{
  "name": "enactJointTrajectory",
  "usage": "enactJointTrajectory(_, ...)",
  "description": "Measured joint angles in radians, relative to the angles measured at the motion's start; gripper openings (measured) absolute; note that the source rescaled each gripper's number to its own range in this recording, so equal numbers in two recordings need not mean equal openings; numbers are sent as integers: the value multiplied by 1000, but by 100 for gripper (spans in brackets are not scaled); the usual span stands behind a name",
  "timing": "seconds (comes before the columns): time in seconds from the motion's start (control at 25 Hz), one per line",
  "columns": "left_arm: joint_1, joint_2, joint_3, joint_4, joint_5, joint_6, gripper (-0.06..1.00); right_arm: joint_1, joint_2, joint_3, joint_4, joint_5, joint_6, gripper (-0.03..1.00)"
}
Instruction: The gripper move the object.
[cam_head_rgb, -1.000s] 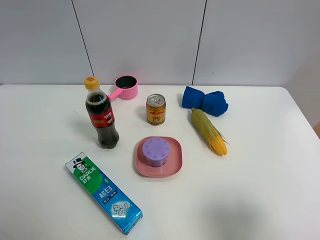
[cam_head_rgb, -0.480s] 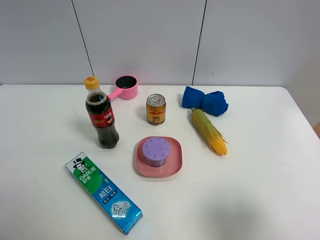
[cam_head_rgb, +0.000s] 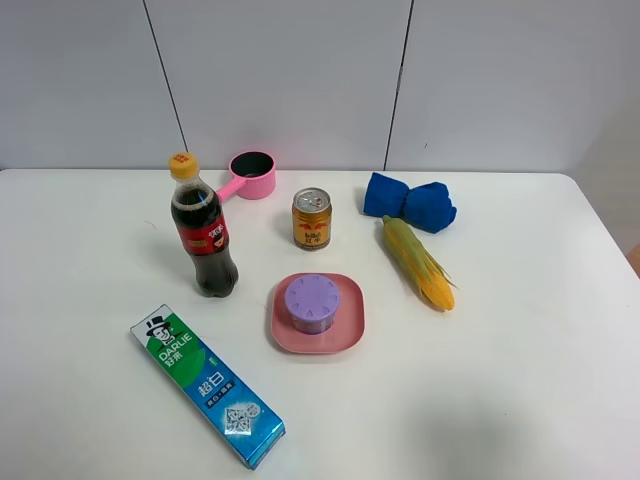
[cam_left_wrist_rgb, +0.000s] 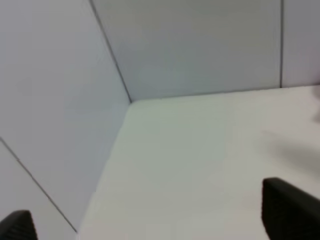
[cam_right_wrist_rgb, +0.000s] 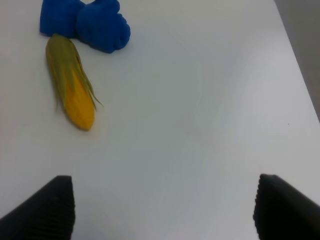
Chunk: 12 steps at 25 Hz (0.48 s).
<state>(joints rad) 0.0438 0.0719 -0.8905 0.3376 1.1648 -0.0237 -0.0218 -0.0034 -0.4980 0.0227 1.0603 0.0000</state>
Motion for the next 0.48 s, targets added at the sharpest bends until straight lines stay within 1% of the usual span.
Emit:
enactJointTrajectory(0.08, 34, -59, 92, -22, -39, -43, 74, 0, 0, 0, 0, 0, 0, 100)
enactJointTrajectory(0.2, 56, -78, 187, -91, -49, -83, 74, 0, 0, 0, 0, 0, 0, 100)
enactJointTrajectory(0.36, 58, -78, 276, -184, -99, -90, 74, 0, 0, 0, 0, 0, 0, 100)
enactJointTrajectory(0.48, 58, -78, 313, -202, -107, -91, 74, 0, 0, 0, 0, 0, 0, 100)
